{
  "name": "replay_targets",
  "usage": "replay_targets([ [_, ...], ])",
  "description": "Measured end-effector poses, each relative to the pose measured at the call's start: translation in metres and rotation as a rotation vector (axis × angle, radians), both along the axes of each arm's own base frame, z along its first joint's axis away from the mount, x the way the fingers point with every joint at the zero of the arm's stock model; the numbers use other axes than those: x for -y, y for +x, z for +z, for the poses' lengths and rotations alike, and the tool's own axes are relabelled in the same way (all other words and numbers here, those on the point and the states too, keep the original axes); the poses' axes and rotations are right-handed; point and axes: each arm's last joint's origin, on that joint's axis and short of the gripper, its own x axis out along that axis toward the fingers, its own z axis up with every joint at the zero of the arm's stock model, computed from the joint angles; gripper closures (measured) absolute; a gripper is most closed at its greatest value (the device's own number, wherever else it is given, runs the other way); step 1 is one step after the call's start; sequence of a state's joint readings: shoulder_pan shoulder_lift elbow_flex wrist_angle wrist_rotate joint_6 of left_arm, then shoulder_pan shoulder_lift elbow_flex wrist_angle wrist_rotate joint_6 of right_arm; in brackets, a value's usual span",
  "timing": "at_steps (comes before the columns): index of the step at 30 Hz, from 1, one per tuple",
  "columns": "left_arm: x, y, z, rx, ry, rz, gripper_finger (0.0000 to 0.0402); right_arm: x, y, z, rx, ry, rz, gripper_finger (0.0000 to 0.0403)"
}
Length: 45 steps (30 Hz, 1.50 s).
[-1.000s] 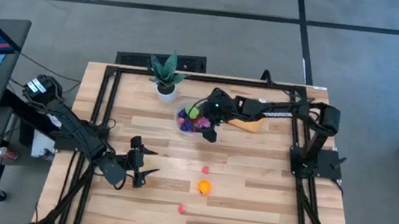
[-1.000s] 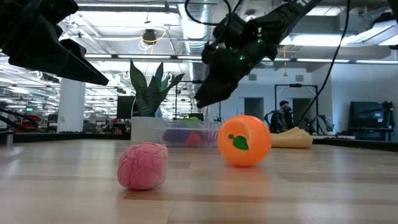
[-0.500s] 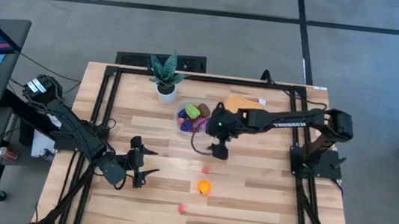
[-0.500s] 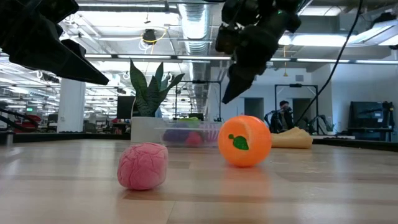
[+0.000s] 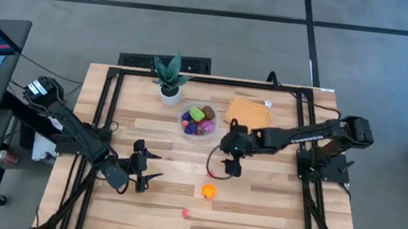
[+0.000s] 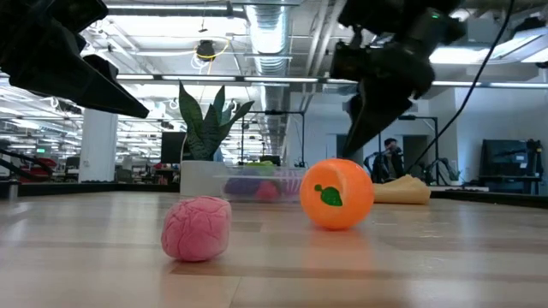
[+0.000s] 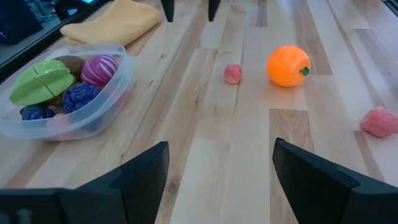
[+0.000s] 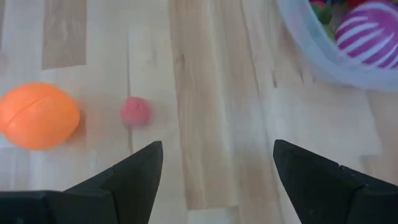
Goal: Pick and placing Produce into tupperware
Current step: Put the top pink peach into the transparent bin
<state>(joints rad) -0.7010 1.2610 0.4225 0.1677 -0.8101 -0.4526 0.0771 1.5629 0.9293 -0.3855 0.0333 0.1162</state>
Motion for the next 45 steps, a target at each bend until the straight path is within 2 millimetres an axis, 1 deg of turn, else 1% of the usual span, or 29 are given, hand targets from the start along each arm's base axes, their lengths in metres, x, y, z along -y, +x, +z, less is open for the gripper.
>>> replay_targets([
  [2,0.000,0.000,0.000,0.002,-0.001,0.000,0.0125,-0.006,-0.007,-0.004,0.030,-0.008,-0.014,0.0074],
  [6,0.000,0.000,0.000,0.000,0.001,-0.001,0.0125,-0.021,-0.015,-0.009,0.156,-0.019,-0.026,0.0075],
  [11,0.000,0.000,0.000,-0.004,0.007,-0.002,0.0125,-0.039,-0.026,-0.022,0.264,-0.027,-0.038,0.0075],
  [15,0.000,0.000,0.000,-0.005,0.012,-0.004,0.0125,-0.050,-0.033,-0.030,0.321,-0.035,-0.074,0.0075],
  [18,0.000,0.000,0.000,-0.006,0.013,-0.004,0.0125,-0.056,-0.037,-0.033,0.396,-0.038,-0.095,0.0075],
  [23,0.000,0.000,0.000,-0.005,0.013,-0.004,0.0125,-0.059,-0.045,-0.041,0.467,-0.002,-0.118,0.0075],
  [33,0.000,0.000,0.000,-0.005,0.014,-0.003,0.0125,-0.059,-0.051,-0.047,0.477,0.035,-0.140,0.0076],
  [35,0.000,0.000,0.000,-0.004,0.015,-0.002,0.0125,-0.062,-0.049,-0.052,0.473,0.037,-0.136,0.0080],
  [41,0.000,0.000,0.000,-0.002,0.019,0.000,0.0125,-0.068,-0.041,-0.079,0.448,0.030,-0.111,0.0095],
  [45,0.000,0.000,0.000,-0.001,0.019,0.000,0.0125,-0.068,-0.036,-0.081,0.490,0.041,-0.113,0.0097],
])
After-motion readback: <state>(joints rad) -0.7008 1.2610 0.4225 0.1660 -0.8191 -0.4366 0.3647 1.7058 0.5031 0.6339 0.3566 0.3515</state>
